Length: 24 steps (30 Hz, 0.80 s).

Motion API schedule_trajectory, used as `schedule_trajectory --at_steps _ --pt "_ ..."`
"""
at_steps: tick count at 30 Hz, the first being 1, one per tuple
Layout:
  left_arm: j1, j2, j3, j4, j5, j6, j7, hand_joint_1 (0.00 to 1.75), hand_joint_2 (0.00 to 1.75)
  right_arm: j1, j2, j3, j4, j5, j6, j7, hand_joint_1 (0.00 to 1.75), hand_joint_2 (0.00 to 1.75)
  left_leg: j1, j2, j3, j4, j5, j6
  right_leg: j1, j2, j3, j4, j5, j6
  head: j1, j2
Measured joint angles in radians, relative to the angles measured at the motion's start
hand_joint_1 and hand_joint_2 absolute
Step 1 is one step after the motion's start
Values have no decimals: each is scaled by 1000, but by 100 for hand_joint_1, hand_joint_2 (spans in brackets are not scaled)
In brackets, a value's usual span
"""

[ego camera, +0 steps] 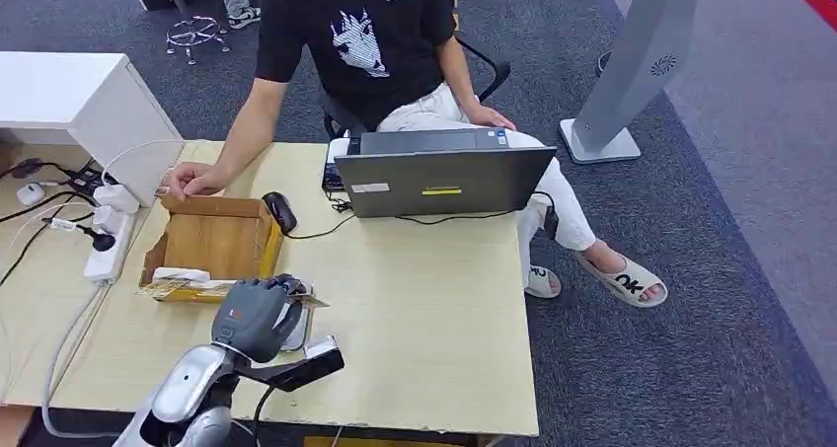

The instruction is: Pass the card to the sensor for recognition and then transmit it.

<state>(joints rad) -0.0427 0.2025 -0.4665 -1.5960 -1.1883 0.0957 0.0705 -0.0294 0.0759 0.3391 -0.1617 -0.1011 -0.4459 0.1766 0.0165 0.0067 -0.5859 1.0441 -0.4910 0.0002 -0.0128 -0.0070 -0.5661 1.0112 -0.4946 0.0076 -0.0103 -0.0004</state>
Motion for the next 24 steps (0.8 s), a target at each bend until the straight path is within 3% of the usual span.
schedule_trajectory --at_steps 12,24 --pt "68 31 55 -24 -43 15 93 175 175 2 6 -8 4 -1 0 9 0 175 0 0 0 0 0 0 0 0 0 0 0 0 0 0" --pt "53 5 136 19 -58 11 94 175 175 1 6 -8 4 9 2 11 0 175 0 0 0 0 0 0 0 0 0 0 0 0 0 0"
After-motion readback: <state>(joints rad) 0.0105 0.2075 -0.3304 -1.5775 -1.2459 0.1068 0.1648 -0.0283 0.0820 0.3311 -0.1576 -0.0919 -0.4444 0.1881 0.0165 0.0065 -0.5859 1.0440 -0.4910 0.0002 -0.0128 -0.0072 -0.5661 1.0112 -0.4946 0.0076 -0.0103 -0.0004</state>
